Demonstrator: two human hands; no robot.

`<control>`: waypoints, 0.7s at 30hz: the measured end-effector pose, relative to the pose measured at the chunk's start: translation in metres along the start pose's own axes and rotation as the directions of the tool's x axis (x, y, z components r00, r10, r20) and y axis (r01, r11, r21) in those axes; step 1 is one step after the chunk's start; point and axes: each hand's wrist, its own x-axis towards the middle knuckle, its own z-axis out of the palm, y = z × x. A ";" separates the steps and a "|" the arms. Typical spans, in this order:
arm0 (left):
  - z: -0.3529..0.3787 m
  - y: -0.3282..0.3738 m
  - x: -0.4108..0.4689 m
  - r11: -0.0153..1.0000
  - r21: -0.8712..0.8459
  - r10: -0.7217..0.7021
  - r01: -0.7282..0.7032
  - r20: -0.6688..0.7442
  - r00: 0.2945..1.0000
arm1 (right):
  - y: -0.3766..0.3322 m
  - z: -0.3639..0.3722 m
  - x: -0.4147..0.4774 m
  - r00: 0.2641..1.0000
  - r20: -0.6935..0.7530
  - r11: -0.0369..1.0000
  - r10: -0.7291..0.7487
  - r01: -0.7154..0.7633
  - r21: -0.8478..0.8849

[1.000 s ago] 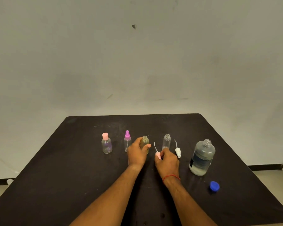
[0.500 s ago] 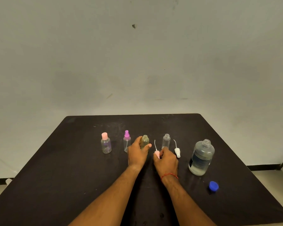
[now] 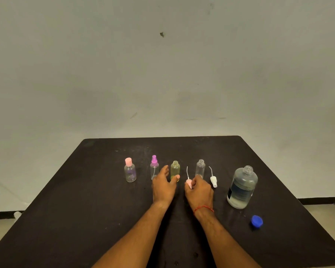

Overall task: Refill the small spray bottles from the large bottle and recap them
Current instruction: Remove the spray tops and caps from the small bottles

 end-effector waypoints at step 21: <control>-0.011 0.000 -0.014 1.000 -0.002 -0.020 0.020 -0.018 1.000 | -0.004 -0.009 -0.010 0.999 0.016 0.998 -0.045 0.044 0.049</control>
